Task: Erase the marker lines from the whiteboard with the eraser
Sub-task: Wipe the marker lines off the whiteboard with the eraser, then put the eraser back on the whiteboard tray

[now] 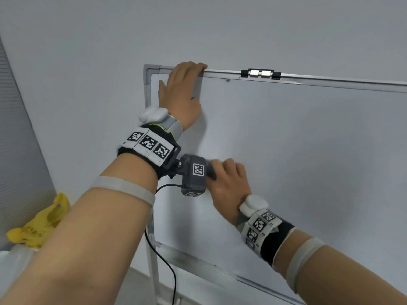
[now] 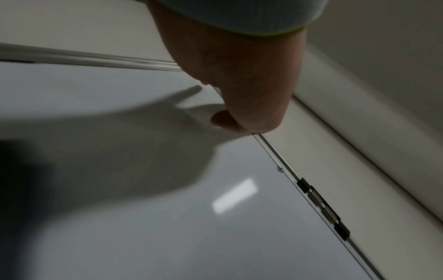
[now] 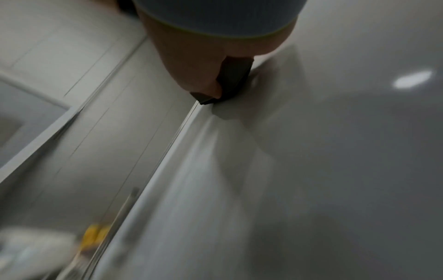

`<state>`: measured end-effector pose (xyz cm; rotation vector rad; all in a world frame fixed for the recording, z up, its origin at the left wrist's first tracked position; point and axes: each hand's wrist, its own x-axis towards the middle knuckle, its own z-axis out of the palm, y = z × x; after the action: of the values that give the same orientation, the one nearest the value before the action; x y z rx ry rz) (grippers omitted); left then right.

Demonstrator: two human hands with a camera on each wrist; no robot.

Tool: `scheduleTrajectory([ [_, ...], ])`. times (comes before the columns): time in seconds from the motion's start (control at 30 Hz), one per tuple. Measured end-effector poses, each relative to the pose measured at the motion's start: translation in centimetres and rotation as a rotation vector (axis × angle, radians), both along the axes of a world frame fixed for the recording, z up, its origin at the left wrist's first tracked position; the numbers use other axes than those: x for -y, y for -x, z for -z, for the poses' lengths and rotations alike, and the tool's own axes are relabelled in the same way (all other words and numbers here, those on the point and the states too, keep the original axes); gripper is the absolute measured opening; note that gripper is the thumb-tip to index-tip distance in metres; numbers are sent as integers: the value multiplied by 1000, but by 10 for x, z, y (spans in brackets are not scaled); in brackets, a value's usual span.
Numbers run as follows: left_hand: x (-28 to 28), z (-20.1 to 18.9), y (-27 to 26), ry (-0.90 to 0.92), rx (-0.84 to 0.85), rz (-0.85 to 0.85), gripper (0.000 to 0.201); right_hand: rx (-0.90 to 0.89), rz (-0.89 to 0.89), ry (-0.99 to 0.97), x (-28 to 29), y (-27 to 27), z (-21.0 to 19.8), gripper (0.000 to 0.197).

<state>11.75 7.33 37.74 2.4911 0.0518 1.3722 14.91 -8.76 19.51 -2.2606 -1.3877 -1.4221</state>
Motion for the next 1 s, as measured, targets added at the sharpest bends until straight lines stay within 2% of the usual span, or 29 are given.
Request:
scheduleTrajectory([
  [0.13, -4, 0, 3, -34, -48, 15, 86, 23, -24, 441, 20, 8, 101, 60],
  [0.2, -4, -2, 5, -46, -64, 28, 88, -26, -11, 535, 30, 14, 130, 59],
  [0.43, 9, 30, 34, -38, -3, 97, 88, -137, -28, 426, 38, 39, 146, 66],
  [0.57, 24, 68, 50, 6, 1, 79, 86, -172, 5, 493, 63, 45, 154, 67],
  [0.63, 30, 89, 59, 70, 103, 61, 79, -221, 39, 522, 81, 42, 162, 70],
  [0.73, 32, 143, 69, 240, 189, -5, 54, -313, 90, 486, 102, 42, 177, 77],
  [0.8, 36, 195, 73, 463, 58, -12, 34, -464, 93, 368, 113, 47, 188, 74],
  [0.87, 50, 246, 80, 735, -170, 36, 19, -668, 63, 146, 118, 52, 196, 56],
  [0.93, 66, 289, 90, 943, -379, 53, 12, -1008, -8, -102, 118, 59, 198, 38],
  [1.0, 78, 320, 99, 1080, -517, 22, 22, -1418, -51, -311, 112, 64, 194, 26],
])
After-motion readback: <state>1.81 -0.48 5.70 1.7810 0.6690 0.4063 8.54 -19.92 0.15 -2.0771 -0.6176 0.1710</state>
